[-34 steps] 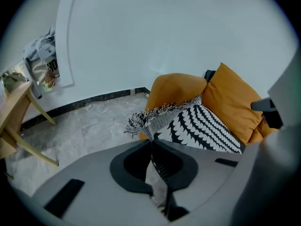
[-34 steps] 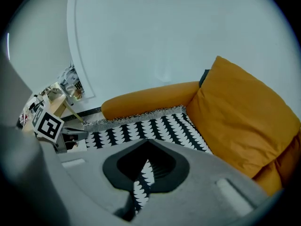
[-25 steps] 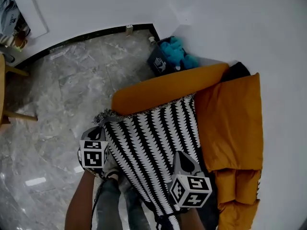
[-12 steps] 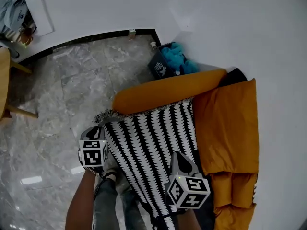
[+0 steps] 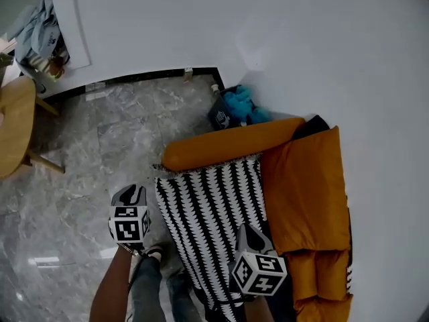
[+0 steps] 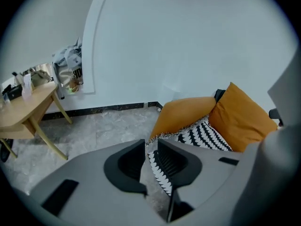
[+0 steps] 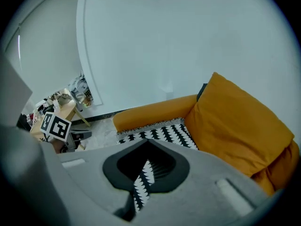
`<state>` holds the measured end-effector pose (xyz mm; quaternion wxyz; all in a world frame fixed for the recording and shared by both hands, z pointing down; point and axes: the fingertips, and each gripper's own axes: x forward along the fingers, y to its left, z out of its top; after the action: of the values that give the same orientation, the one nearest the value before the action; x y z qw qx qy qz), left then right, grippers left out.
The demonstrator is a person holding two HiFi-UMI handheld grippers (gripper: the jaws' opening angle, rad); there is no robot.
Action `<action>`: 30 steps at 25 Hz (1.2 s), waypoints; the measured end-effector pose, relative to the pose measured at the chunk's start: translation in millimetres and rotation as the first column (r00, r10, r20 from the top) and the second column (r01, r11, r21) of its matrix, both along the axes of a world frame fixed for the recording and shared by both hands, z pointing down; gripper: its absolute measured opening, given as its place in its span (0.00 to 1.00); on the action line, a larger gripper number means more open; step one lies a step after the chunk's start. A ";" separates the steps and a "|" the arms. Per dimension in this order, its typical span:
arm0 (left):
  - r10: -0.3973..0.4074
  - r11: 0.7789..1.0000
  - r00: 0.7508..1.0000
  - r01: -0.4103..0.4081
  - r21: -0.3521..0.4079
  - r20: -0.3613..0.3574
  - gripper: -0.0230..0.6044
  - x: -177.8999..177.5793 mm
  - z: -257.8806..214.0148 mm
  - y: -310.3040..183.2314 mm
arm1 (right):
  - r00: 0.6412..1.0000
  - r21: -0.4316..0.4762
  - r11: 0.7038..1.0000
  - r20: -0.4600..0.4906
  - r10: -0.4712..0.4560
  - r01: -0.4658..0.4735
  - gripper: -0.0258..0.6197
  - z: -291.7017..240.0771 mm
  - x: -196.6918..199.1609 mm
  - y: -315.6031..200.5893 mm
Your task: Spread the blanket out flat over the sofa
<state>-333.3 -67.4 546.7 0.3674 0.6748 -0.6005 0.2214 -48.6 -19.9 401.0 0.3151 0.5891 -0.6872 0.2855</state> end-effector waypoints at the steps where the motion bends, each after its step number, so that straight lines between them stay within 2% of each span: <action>1: 0.004 1.000 1.000 -0.004 0.011 0.005 0.17 2.2 -15.2 -0.3 | 1.000 0.016 1.000 0.002 -0.008 0.008 0.05 -11.0 1.8 -1.4; 6: 0.038 0.997 0.999 -0.037 0.066 -0.012 0.17 27.6 -107.1 11.6 | 1.000 0.084 0.996 0.011 -0.020 0.019 0.05 -72.3 19.2 -0.2; 11: 0.049 0.987 0.999 -0.046 0.156 -0.015 0.19 37.1 -219.1 32.1 | 0.998 0.148 0.988 0.052 0.028 -0.036 0.05 -125.5 36.6 16.1; 17: 0.046 0.969 0.999 -0.042 0.243 -0.012 0.18 69.6 -331.8 72.2 | 0.996 0.209 0.974 0.045 0.073 -0.081 0.05 -188.7 90.9 49.2; 23: 0.023 0.941 1.000 -0.018 0.339 -0.010 0.09 78.0 -408.3 83.7 | 0.983 0.277 0.945 0.099 0.152 -0.174 0.05 -238.9 138.0 79.9; 30: 0.091 0.906 0.995 -0.099 0.411 0.040 0.06 100.9 -447.1 75.4 | 0.969 0.369 0.897 0.118 0.216 -0.245 0.05 -280.4 178.3 94.5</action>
<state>-232.4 8.0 99.6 0.1993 0.7633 -0.6039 0.1140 129.6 74.6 120.6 0.1329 0.7052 -0.6660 0.2037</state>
